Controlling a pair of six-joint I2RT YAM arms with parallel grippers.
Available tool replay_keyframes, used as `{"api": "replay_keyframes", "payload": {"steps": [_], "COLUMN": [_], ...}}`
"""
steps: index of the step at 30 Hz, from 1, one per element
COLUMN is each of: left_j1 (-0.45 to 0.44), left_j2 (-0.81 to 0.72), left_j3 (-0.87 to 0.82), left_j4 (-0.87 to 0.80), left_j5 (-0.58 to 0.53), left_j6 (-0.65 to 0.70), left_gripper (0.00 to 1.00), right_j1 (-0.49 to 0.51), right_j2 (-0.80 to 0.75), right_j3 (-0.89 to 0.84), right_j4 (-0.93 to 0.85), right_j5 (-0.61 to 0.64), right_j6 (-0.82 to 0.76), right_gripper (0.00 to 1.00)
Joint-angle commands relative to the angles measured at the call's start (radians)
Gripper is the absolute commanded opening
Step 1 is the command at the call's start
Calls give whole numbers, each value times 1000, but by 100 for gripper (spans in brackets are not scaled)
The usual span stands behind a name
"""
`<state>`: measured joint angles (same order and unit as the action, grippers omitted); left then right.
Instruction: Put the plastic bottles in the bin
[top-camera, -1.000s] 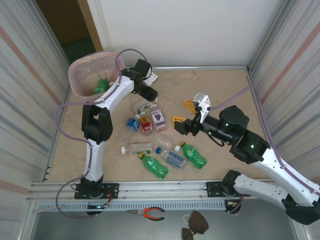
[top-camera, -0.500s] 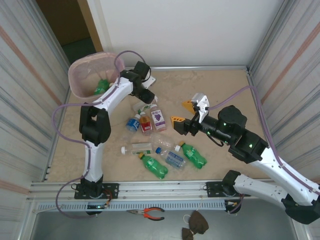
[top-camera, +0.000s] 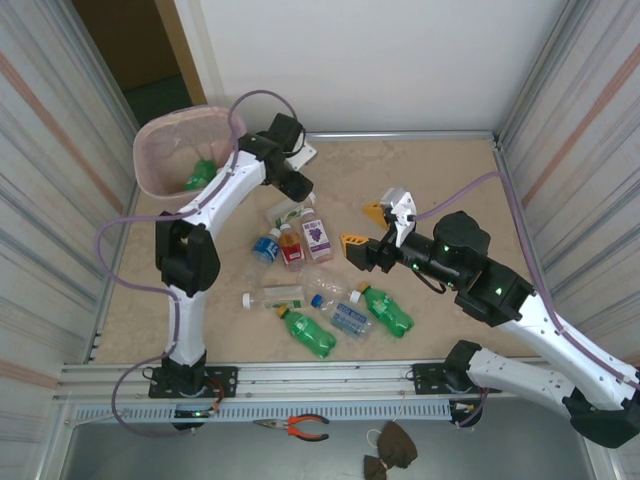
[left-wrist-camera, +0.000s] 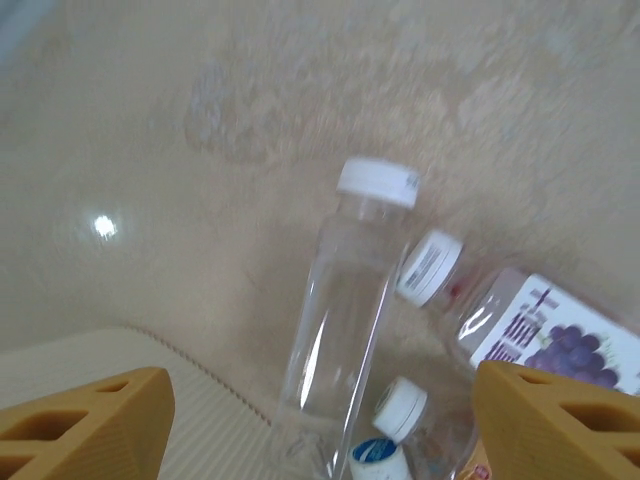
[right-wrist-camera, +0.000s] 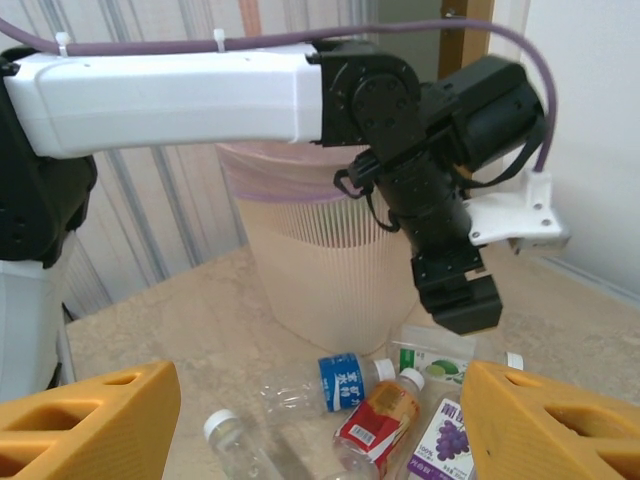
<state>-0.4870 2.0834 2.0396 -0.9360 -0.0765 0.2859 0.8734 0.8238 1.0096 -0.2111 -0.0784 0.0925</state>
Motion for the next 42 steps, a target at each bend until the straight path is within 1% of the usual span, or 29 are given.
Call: {"api": "replay_keyframes", "payload": {"steps": [1,6,11,21,35,36,42], "left_j1": [-25,-25,-12,37,55,56,61], "left_j2": [82,195,258,289,355,359,379], "left_j3": [110,218,262,215,220,221,230], "left_j4": [-46,-91,-136,-162,-164,-163,-161], "left_j5": [-3,-20,-9,49,144,149,156], "left_j6": [59,84,101,108,128,128,128], "left_gripper": [79,79,79,74,70,69,59], "right_j1": [9,10,8,8,7,8,8], "right_j2": [-24,-44,-54,-23,-3,-4,-11], "right_j3": [-11,-12,-18,-17,-12,-12,-16], "right_j4": [19,-1,-5,13,18,18,13], "right_j5": [10,25,38,26,21,21,25], "right_j6": [-22,-22,-24,-31,-37,-37,-40], "right_gripper": [73,73,73,73,74,74,74]}}
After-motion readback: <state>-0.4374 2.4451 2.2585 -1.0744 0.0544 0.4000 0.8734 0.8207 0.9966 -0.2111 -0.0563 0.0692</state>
